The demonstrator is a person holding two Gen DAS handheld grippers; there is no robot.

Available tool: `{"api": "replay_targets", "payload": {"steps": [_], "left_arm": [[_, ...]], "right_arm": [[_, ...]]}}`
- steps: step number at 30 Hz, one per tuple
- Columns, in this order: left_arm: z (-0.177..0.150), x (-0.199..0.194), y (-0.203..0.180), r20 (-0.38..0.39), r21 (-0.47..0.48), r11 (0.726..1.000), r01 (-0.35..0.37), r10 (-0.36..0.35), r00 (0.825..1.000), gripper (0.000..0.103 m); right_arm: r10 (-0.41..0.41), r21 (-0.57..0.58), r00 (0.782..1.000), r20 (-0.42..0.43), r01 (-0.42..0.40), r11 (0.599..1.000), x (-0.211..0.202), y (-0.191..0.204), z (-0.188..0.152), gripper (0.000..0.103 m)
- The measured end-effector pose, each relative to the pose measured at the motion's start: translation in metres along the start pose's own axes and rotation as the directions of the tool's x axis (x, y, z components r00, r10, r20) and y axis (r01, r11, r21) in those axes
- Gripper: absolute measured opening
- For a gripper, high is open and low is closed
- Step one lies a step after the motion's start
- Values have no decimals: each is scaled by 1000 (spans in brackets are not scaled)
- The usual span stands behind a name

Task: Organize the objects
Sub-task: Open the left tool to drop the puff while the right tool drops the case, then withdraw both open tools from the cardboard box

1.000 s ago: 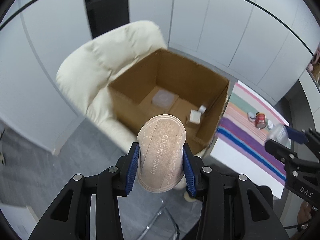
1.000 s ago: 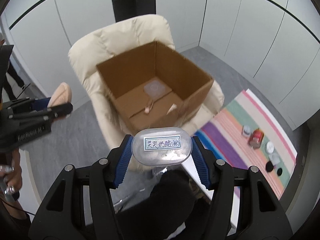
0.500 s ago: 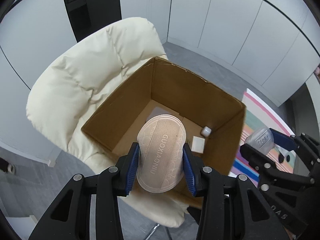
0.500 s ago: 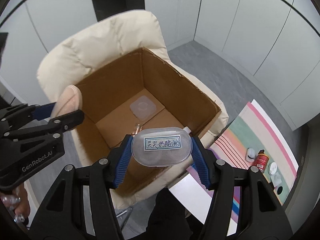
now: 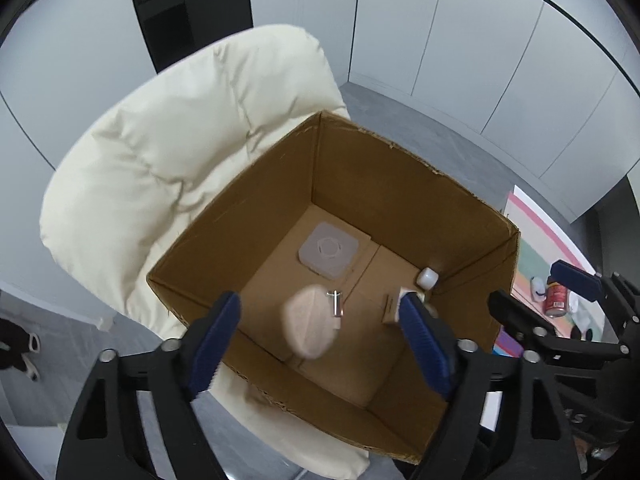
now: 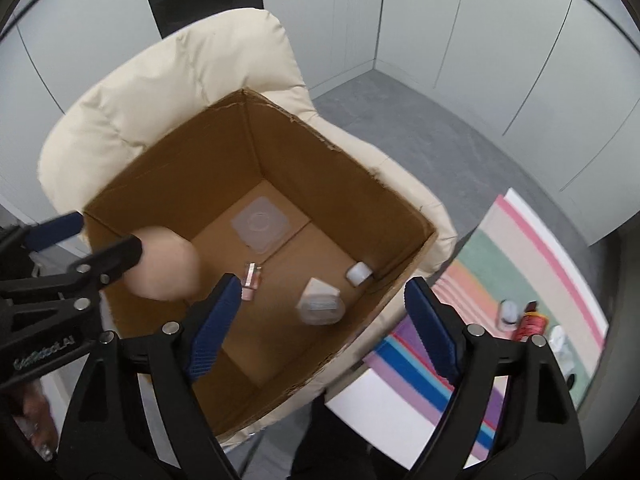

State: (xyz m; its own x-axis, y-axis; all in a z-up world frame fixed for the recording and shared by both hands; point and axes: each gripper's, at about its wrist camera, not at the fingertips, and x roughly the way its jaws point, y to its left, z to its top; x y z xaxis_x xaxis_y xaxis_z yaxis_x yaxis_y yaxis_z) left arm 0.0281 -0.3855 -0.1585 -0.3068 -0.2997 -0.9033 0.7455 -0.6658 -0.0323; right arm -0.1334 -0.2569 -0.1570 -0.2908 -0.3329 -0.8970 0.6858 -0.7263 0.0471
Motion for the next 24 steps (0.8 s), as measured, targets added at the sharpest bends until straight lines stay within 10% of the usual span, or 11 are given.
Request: {"api": "replay_targets", "payload": {"steps": [24], "left_arm": [[-22,-25,6,4,30,999,-38,38,999,85]], "right_arm": [[-35,21,999,9,34,999,-35,2,-22,86]]}}
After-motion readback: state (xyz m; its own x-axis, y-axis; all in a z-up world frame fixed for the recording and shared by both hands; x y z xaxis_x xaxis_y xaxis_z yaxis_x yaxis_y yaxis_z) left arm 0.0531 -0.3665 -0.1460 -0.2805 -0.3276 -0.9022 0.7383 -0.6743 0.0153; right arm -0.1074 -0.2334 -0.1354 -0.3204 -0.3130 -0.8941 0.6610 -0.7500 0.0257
